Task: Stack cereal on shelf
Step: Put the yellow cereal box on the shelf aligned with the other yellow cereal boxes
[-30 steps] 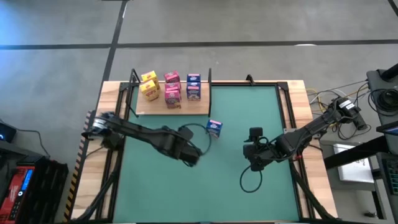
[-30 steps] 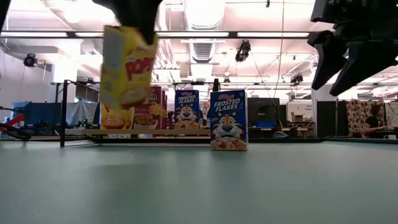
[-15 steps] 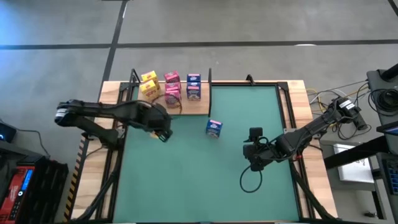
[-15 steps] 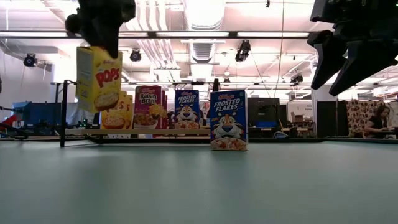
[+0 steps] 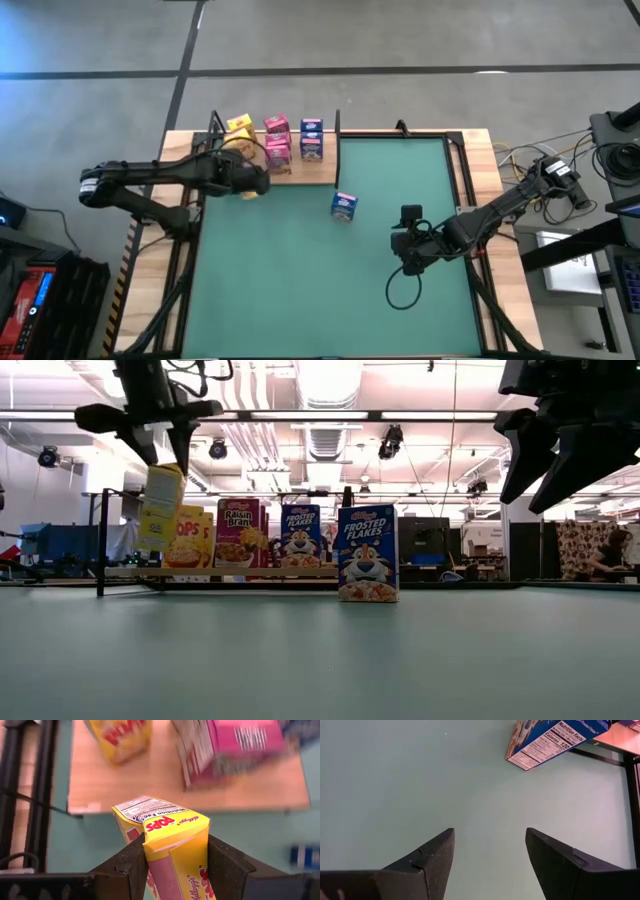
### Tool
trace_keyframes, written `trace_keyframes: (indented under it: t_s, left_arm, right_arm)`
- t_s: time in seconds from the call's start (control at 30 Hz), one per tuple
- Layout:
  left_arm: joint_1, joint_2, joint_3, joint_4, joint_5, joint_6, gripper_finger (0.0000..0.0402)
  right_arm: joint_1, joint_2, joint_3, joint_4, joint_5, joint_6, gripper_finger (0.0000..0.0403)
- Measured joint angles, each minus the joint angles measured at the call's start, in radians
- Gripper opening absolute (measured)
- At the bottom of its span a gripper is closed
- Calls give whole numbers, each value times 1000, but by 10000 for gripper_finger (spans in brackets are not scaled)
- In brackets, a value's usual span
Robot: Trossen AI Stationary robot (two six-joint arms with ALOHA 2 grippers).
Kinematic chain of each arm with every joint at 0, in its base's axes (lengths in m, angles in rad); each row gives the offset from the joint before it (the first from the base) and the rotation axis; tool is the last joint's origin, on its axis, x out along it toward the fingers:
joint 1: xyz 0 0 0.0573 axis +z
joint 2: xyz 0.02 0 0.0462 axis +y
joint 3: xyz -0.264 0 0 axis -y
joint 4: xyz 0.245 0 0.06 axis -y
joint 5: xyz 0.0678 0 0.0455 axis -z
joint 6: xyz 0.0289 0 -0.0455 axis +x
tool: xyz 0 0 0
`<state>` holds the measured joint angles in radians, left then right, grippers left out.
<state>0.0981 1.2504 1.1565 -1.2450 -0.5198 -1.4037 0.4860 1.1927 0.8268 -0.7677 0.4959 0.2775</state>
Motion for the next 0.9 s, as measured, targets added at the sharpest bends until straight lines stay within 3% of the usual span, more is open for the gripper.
trace_keyframes:
  t_s: [0.3, 0.53, 0.9]
  left_arm:
    - [2, 4, -43, 67, -221, -270, 152]
    - [2, 6, -108, 68, -248, -581, 152]
    - [14, 6, -112, 12, -301, -967, 152]
  right_arm:
    - [0, 0, 0, 0, 0, 0, 233]
    - [0, 0, 0, 0, 0, 0, 233]
    - [0, 0, 0, 0, 0, 0, 233]
